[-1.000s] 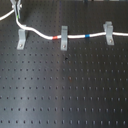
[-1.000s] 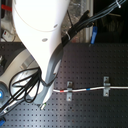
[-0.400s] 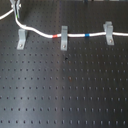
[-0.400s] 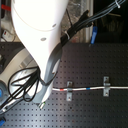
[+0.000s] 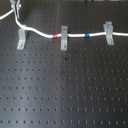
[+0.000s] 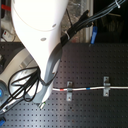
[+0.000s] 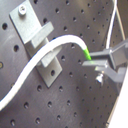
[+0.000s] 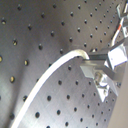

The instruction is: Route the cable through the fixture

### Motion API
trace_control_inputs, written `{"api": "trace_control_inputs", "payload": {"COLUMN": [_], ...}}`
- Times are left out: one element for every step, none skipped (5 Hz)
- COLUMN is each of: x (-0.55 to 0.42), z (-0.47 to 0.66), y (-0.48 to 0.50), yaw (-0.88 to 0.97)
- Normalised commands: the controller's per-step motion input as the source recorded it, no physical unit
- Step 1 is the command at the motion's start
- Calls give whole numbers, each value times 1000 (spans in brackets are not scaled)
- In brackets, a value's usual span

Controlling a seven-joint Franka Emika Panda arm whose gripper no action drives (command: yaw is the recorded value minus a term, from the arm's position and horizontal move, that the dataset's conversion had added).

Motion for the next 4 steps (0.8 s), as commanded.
{"api": "trace_control_inputs", "payload": {"x": [95,-17,-143,1], "z": [123,0,416,73], "y": [-35,-2,-12,0], "yaw": [0,0,0,0]}}
